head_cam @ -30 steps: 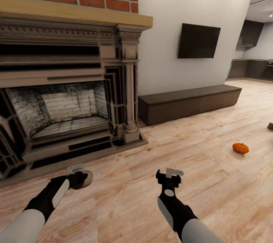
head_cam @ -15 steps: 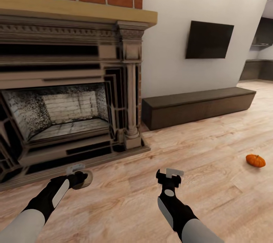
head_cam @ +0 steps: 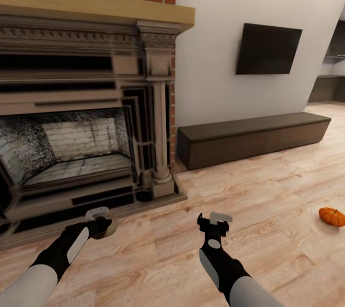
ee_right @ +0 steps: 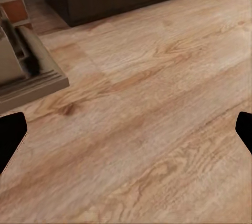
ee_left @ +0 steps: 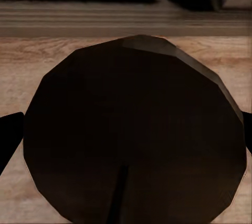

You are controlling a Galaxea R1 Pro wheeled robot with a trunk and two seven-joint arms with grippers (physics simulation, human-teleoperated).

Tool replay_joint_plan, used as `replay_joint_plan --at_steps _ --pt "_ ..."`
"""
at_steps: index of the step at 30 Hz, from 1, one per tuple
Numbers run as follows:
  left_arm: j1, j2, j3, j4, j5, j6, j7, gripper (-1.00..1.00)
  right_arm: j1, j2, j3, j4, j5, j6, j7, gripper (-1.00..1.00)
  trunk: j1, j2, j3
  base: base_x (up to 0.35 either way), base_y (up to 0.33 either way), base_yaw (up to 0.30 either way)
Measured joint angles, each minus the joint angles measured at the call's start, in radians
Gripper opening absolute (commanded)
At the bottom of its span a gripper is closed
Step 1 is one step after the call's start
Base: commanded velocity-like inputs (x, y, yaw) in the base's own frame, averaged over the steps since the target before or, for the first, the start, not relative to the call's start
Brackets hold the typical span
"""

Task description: Place each of the two pumpkins and all three candles from the living room inside a cabinet in the living room (use any cabinet), then make sure every cabinet is closed, and position the cauldron so it is next to a table in the living room.

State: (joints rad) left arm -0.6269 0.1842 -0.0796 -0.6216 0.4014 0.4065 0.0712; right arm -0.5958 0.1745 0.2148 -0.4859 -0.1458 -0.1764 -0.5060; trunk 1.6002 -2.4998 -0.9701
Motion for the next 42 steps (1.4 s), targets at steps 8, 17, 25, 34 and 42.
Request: replay_joint_plan --at_steps 8,17,25,34,42 --pt "0.0 -0.004 -0.001 0.004 0.0 -0.004 0.001 -1.0 0.0 0.0 0.0 0.0 -0.001 -0.002 0.001 1.0 0.0 0.0 -0.003 0.291 -0.206 0.136" --pt "0.0 -0.025 0.0 0.006 -0.051 -0.005 0.002 -1.0 0.0 0.0 0.0 0.0 -0.001 -0.008 0.001 1.0 0.0 0.0 -0.004 0.274 -0.23 0.006" --pt "0.0 -0.029 0.0 0.006 -0.058 -0.006 0.002 -1.0 0.0 0.0 -0.001 0.0 -0.002 -0.018 0.0 1.0 0.0 0.0 -0.004 0.251 -0.253 0.098" --pt "0.0 -0.029 0.0 0.006 -0.061 -0.006 0.002 -1.0 0.0 0.0 -0.003 0.0 -0.031 -0.023 0.0 1.0 0.0 0.0 -0.005 0.24 -0.264 0.107" --pt "0.0 -0.029 0.0 0.006 -0.061 -0.006 0.002 -1.0 0.0 0.0 -0.003 0.0 -0.038 -0.025 0.0 1.0 0.0 0.0 -0.005 0.236 -0.266 0.004"
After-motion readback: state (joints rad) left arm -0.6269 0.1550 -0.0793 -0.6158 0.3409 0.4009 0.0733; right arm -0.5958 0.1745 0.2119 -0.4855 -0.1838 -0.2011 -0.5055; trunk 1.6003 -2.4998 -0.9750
